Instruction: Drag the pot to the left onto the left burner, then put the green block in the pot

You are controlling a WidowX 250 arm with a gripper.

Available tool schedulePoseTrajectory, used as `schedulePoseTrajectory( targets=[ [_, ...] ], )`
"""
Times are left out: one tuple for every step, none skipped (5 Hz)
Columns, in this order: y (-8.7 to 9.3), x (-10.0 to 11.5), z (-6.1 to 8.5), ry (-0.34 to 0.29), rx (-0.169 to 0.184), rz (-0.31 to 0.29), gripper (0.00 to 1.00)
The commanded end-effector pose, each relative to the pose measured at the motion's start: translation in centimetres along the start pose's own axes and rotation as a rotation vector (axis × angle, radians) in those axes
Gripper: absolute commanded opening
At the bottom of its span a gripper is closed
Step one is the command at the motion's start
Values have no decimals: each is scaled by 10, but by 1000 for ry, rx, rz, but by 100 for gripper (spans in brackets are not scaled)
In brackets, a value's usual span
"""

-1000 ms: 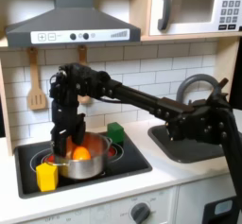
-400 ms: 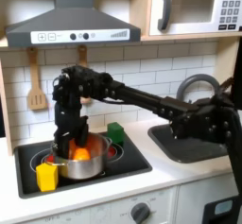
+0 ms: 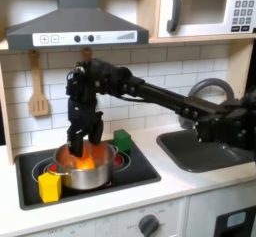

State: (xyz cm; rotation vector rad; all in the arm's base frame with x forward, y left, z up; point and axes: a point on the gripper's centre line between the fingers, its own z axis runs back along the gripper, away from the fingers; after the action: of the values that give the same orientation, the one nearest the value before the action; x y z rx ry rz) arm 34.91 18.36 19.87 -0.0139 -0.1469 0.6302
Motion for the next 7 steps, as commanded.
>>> schedulePoseTrajectory(
  targets=[
    [-2,-2,7,-8,-17,2,100],
    [-4,-5,11,-7,-31,-8,100],
    [-11,-13,24,-23,-55,-27,100],
    [-13,-24,28,-19,-68,-35,100],
    [-16,-37,28,-10,-68,-54,100],
    [-29,-54,31,-5,-76,-105,100],
    [-34,-69,31,8,-80,-130,100]
  ],
)
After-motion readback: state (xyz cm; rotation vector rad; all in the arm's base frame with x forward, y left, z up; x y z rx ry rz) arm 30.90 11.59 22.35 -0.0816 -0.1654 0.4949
